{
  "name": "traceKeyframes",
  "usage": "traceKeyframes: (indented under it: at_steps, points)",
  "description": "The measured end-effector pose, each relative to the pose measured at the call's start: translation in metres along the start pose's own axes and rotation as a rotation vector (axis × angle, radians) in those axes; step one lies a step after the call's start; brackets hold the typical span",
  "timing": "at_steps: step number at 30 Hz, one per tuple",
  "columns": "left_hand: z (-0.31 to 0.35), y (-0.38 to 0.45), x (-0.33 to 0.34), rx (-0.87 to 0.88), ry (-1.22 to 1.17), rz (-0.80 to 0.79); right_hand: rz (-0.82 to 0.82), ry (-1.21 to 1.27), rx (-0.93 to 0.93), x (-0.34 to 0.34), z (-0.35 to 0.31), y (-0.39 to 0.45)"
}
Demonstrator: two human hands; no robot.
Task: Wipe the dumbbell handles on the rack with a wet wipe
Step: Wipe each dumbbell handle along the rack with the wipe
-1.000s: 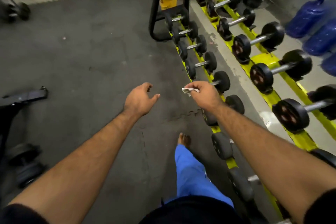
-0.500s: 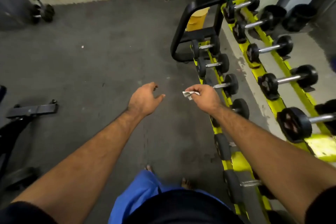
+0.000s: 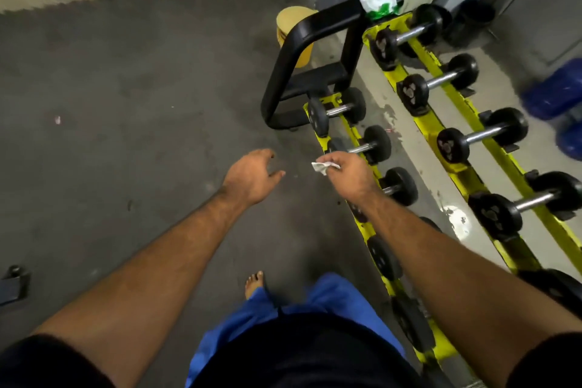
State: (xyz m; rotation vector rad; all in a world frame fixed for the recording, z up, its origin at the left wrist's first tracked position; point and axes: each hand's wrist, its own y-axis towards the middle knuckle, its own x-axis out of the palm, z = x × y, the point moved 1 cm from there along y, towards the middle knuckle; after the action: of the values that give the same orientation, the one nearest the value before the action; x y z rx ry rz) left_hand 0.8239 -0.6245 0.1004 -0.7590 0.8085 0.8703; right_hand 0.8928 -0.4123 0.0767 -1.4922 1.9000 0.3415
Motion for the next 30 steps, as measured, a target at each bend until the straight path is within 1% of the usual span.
traceKeyframes:
  at_steps: [3,7,12,14,16,19,25,30]
  points:
    - [-0.001,0.068,-0.012,0.05,0.031,-0.038,0.034,0.035,0.045,-0.006,-0.003,0.052]
    - [0.005,0.163,-0.011,0.078,0.042,-0.104,0.041,0.049,0.118,-0.018,0.009,0.128]
    - [0.024,0.275,0.005,0.049,0.059,-0.177,0.047,0.098,0.173,-0.037,0.036,0.23]
    - [0.033,0.309,0.009,0.02,0.042,-0.232,0.027,0.134,0.218,-0.044,0.047,0.266]
    - [0.041,0.344,0.009,0.009,0.055,-0.261,-0.025,0.092,0.212,-0.049,0.057,0.306]
    - [0.052,0.393,0.012,-0.003,0.053,-0.283,-0.104,0.012,0.25,-0.05,0.075,0.359]
    - [0.038,0.481,0.036,0.005,0.045,-0.39,-0.178,-0.024,0.374,-0.03,0.107,0.436]
    - [0.003,0.546,0.081,0.056,0.018,-0.491,-0.175,-0.038,0.485,0.003,0.139,0.486]
